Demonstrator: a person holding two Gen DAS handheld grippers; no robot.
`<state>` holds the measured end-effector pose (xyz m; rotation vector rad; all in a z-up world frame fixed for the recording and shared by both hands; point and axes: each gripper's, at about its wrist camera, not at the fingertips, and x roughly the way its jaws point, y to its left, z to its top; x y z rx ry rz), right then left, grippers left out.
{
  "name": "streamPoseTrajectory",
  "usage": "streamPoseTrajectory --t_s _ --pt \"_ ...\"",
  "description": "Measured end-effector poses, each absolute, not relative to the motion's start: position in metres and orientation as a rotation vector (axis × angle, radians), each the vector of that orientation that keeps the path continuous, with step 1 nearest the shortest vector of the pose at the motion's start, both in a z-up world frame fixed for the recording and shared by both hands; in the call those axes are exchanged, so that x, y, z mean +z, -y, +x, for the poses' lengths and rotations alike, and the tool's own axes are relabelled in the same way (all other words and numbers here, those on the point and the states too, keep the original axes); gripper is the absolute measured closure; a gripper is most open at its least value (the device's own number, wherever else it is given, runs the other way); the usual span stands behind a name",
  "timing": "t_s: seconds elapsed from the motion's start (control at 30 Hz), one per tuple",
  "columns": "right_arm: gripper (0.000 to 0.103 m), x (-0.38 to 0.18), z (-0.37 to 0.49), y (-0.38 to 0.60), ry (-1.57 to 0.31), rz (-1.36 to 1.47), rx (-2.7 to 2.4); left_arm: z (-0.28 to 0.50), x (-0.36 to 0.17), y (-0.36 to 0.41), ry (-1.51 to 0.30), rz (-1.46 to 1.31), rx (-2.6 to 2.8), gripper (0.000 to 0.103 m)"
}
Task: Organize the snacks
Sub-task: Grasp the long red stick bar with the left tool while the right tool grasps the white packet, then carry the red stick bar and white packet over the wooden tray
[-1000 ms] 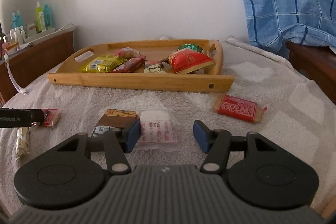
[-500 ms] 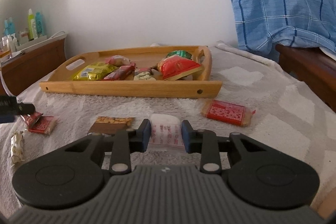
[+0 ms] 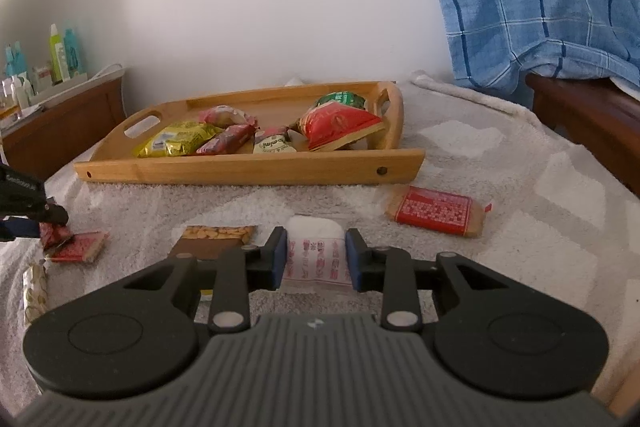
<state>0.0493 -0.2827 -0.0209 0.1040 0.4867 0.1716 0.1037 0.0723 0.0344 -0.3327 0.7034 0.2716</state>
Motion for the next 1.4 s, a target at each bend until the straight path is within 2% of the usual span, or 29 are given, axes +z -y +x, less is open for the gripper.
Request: streamPoseTrajectory --t_s 0.37,0.77,1.4 --pt "0.067 -0.016 0.041 0.292 -0.444 0.138 0.152 0.072 0.054 -0.021 -0.675 -0.193 0.011 0.085" --pt "0.067 -0.004 0.039 0.293 -0.363 0.116 0.177 0.082 0.083 -0.004 -0.634 -0.141 -0.058 0.085" --pt "0.067 0.037 0.145 0.303 -0.213 0.157 0.224 0.203 0.112 0.005 -0.608 -0.125 -0.091 0.085"
